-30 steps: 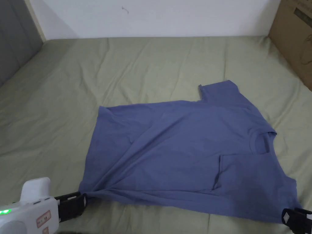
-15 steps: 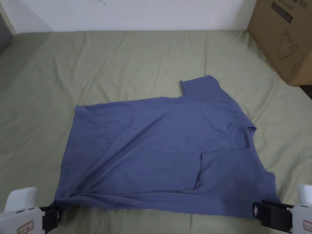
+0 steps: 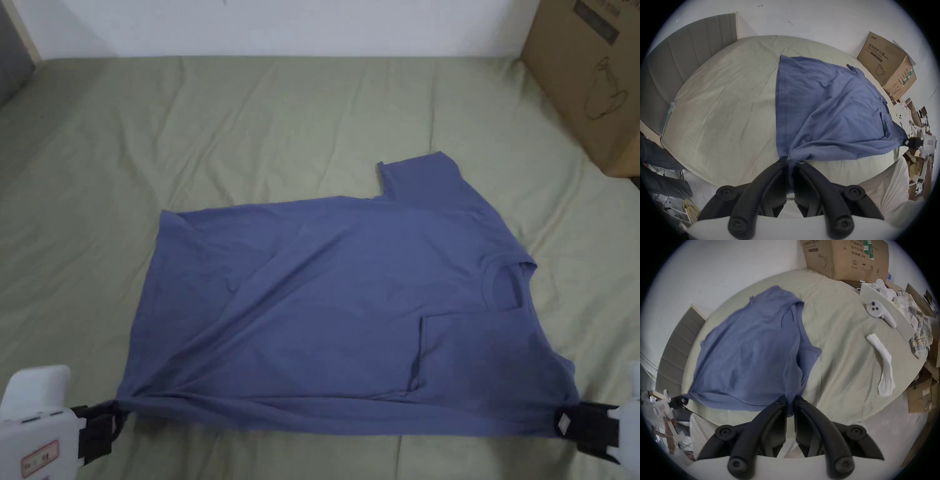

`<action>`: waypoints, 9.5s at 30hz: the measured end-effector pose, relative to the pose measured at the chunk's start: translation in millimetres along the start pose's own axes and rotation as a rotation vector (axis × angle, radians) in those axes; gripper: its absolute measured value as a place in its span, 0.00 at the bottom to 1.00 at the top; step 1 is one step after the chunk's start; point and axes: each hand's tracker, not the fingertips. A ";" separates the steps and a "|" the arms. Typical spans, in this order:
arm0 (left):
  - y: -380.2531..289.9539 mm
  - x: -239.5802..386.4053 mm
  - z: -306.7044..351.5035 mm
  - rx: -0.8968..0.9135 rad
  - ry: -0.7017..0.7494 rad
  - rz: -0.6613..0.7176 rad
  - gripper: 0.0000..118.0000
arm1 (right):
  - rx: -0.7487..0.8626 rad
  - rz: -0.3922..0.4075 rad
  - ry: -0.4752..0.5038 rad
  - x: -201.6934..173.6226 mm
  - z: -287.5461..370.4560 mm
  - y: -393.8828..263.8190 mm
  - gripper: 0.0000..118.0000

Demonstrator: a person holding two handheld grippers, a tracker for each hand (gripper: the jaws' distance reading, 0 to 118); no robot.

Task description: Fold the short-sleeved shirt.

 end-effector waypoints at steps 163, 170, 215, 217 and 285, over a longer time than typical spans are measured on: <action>85.5 -18.2 24.2 0.004 0.006 -0.122 0.02 | -0.035 0.037 0.087 10.8 61.9 49.0 0.03; 23.1 -32.7 -16.6 -0.103 0.013 -0.038 0.79 | -0.104 0.006 -0.002 26.8 2.4 -31.5 0.57; 8.9 -94.3 -61.2 -0.039 -0.466 0.629 0.07 | 0.129 0.333 0.253 -180.8 -17.3 -4.9 0.01; 25.3 -76.5 -40.5 0.008 -0.422 0.531 0.07 | 0.143 0.304 0.249 -171.7 -13.7 -3.8 0.01; 22.7 38.9 -86.6 -0.219 -0.666 0.399 0.90 | 0.182 0.047 0.151 -69.8 11.9 -19.8 0.01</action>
